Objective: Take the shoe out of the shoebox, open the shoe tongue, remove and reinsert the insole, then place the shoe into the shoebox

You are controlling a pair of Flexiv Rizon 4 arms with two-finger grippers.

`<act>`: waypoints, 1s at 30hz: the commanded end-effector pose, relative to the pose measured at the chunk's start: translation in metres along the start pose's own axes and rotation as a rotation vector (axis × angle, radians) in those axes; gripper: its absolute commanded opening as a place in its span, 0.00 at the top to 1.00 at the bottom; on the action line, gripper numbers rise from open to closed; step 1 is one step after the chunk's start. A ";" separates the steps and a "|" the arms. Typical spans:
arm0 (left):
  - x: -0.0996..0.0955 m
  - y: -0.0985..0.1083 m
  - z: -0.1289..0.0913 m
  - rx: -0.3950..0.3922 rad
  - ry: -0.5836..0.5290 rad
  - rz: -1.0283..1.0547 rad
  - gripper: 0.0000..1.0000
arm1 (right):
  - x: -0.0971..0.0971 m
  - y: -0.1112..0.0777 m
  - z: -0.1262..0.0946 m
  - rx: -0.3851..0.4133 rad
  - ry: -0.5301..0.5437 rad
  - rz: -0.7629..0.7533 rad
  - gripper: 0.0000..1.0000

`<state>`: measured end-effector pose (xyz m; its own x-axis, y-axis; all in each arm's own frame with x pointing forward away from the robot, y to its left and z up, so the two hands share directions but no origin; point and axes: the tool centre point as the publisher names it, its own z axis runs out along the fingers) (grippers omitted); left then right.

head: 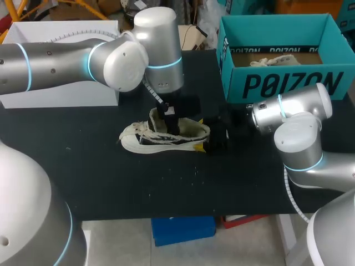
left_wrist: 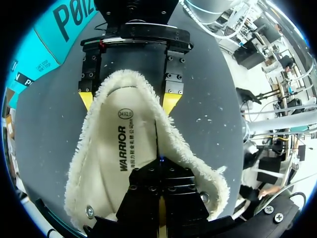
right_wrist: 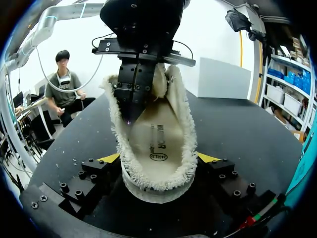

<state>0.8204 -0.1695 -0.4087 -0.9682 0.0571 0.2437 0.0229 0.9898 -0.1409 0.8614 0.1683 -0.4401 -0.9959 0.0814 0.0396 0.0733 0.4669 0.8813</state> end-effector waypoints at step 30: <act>-0.002 0.016 0.005 -0.266 -0.283 -0.024 0.74 | -0.001 -0.002 0.000 0.000 -0.001 0.002 1.00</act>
<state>0.8304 -0.1523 -0.4118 -0.9996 0.0290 -0.0060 0.0283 0.9943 0.1026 0.8609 0.1686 -0.4399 -0.9959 0.0808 0.0398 0.0731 0.4667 0.8814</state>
